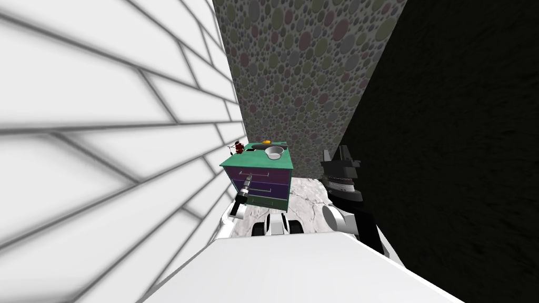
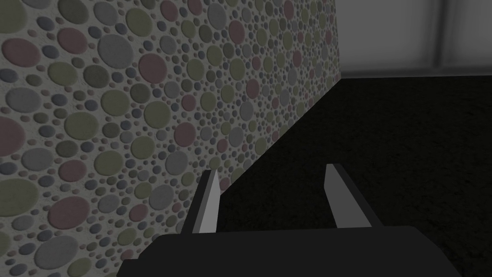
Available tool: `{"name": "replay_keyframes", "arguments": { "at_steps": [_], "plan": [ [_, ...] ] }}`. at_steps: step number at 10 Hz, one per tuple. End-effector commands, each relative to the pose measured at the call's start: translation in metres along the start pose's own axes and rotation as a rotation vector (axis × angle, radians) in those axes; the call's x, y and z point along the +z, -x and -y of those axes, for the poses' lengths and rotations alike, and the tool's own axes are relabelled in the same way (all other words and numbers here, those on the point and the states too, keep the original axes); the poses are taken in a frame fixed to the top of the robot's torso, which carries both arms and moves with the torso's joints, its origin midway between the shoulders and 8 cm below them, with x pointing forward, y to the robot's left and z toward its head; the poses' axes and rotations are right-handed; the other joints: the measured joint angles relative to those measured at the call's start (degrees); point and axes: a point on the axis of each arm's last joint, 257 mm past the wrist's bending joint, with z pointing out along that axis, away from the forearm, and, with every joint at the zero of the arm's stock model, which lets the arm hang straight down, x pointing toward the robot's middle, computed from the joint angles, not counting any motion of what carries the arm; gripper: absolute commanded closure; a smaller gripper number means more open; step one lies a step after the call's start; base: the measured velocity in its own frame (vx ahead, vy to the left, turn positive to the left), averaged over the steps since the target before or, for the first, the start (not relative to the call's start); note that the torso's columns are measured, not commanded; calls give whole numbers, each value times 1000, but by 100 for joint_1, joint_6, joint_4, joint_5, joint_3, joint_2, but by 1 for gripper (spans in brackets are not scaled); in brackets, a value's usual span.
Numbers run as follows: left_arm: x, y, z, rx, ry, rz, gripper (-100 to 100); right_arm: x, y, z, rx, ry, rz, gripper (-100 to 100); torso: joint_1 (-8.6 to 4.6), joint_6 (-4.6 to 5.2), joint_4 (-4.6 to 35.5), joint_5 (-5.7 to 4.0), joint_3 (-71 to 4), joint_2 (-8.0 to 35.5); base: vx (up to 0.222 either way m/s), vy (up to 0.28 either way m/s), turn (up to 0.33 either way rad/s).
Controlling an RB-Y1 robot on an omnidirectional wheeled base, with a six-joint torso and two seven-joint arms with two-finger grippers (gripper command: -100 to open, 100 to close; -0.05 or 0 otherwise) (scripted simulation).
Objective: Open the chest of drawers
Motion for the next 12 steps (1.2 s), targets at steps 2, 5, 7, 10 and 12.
{"name": "replay_keyframes", "arguments": {
  "at_steps": [2,5,7,10,12],
  "plan": [
    [-23,-9,1,-2,23,-6,100,0,0,0,0,0,0,0,-2,6,9,-2,0,0,58,17,19],
    [-38,-14,11,-3,21,-3,100,0,0,0,0,0,0,0,-5,3,8,-3,3,2,55,8,10],
    [-48,-20,17,-4,24,-5,100,0,0,0,0,0,0,0,-3,-1,11,-3,13,18,44,12,7],
    [-63,-24,26,-6,28,-1,100,0,0,0,0,0,0,0,-6,-2,20,-6,17,24,48,16,7],
    [-74,-21,28,-8,33,9,100,0,0,0,0,0,0,0,-9,-4,35,-14,14,26,47,6,-1]
  ]
}}
